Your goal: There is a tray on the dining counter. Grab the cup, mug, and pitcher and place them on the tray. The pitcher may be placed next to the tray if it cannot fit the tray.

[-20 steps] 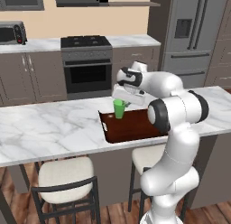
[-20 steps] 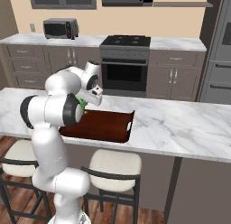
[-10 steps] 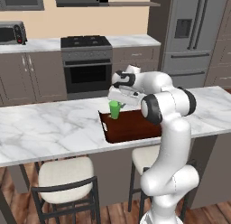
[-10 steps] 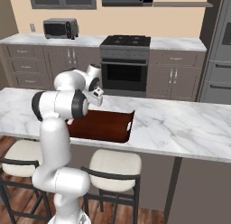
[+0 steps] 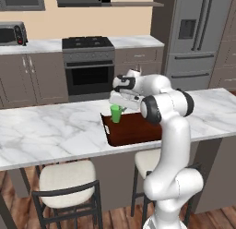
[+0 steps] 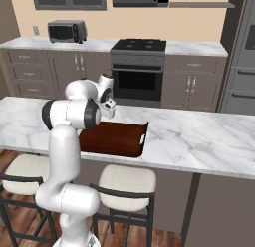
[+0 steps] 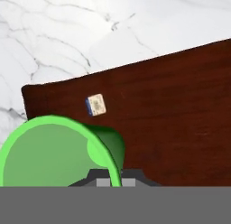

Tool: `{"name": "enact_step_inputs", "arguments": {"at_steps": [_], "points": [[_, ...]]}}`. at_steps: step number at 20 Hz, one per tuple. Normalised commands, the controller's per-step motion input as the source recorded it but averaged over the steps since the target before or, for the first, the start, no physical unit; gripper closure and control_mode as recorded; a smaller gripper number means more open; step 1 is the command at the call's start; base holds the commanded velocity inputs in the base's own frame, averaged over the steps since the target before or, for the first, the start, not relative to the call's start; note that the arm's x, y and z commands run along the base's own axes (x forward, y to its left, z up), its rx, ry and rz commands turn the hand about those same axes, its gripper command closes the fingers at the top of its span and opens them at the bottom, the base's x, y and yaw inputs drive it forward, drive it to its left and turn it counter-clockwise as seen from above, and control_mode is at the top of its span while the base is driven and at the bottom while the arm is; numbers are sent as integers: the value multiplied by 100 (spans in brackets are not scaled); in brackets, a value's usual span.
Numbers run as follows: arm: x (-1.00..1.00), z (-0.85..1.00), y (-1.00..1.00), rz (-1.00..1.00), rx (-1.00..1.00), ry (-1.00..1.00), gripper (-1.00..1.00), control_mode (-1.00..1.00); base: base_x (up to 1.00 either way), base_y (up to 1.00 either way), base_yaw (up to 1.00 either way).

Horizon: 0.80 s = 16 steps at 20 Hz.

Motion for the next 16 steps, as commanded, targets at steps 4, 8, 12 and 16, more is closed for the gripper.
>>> {"name": "enact_step_inputs", "arguments": {"at_steps": [4,8,12,16], "points": [[4,-1,0,0,0,1,-100,-100,0,0,0],[0,0,0,0,0,0,-100,-100,0,0,0],[0,0,0,0,0,0,-100,-100,0,0,0],[0,14,0,0,0,0,-100,-100,0,0,0]]}}
